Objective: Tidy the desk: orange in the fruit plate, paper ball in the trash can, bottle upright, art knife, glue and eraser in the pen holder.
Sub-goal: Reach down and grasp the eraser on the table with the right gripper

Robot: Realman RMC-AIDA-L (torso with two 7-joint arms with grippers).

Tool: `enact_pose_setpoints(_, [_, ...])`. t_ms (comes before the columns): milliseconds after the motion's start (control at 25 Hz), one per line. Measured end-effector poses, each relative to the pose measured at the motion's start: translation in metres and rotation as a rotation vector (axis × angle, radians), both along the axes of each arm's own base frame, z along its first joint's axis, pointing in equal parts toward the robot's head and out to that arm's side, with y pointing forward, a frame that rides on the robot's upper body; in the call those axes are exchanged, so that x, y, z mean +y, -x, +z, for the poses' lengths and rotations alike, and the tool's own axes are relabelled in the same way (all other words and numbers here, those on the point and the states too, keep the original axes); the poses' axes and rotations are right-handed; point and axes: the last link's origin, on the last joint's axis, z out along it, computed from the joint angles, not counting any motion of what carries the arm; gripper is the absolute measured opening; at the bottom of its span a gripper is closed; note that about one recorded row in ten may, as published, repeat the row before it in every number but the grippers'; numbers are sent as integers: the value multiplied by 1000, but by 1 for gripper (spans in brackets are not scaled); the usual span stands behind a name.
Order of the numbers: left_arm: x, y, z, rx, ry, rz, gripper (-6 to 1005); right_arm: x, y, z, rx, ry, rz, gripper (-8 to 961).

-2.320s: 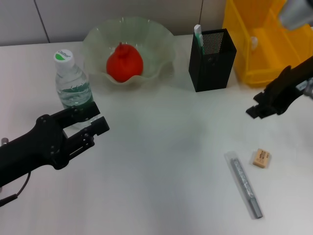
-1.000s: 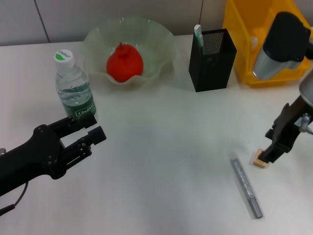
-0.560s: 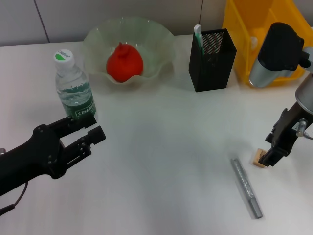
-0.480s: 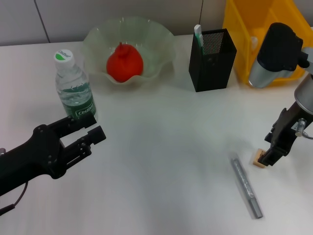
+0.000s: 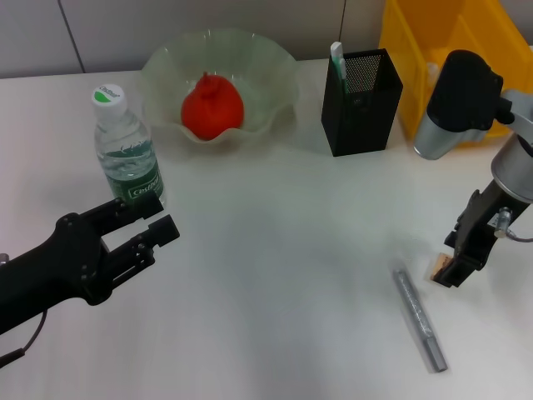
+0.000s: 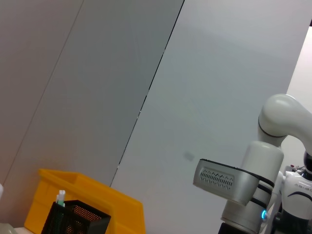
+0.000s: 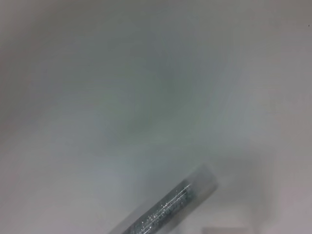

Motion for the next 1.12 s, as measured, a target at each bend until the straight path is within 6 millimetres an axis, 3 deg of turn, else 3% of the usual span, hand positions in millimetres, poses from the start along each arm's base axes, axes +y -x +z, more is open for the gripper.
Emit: enact_pose_setpoints(1120, [0, 0, 0, 0, 0, 2, 483, 2, -5, -10, -11, 8, 1, 634])
